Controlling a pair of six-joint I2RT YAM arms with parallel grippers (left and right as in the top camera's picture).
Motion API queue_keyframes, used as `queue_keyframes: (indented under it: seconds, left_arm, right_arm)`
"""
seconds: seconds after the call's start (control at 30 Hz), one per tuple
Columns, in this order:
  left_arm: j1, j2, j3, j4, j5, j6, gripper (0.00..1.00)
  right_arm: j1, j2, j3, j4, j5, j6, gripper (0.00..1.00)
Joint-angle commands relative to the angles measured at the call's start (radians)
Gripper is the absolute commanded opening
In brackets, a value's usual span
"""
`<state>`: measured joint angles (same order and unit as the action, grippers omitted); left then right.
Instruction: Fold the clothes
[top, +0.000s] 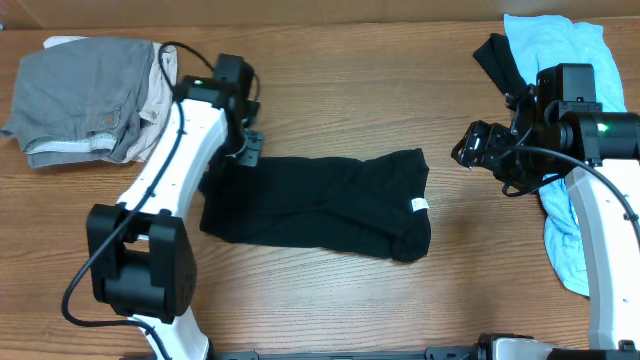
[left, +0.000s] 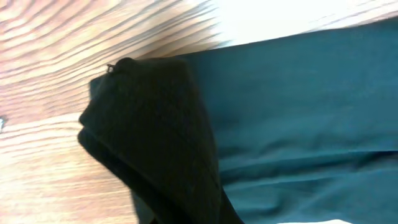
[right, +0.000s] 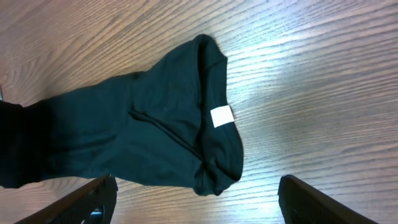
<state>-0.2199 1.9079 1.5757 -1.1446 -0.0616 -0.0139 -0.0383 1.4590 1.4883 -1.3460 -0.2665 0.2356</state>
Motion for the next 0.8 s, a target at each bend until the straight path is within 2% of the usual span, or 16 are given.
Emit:
queue_keyframes:
  seconds: [0.0, 0.67, 0.7, 0.73, 0.77]
  left_arm:
    - [-0.046, 0.0, 0.02, 0.018, 0.038, -0.057, 0.04]
    - [-0.162, 0.007, 0.011, 0.051, 0.063, -0.122, 0.04]
    - [-0.166, 0.01, 0.011, 0.048, 0.062, -0.121, 0.06]
    - [-0.167, 0.015, 0.011, 0.042, 0.062, -0.117, 0.16]
    - [-0.168, 0.02, 0.01, 0.039, 0.063, -0.107, 0.33]
  right_arm:
    - [0.005, 0.002, -0.004, 0.008, -0.012, 0.003, 0.86]
    - [0.005, 0.002, -0.004, 0.006, -0.012, 0.003, 0.87]
    - [0.005, 0.002, -0.004, 0.005, -0.012, 0.003, 0.87]
    - [0.005, 0.002, -0.004, 0.005, -0.012, 0.003, 0.88]
    - [0.005, 0.002, -0.004, 0.002, -0.012, 0.003, 0.88]
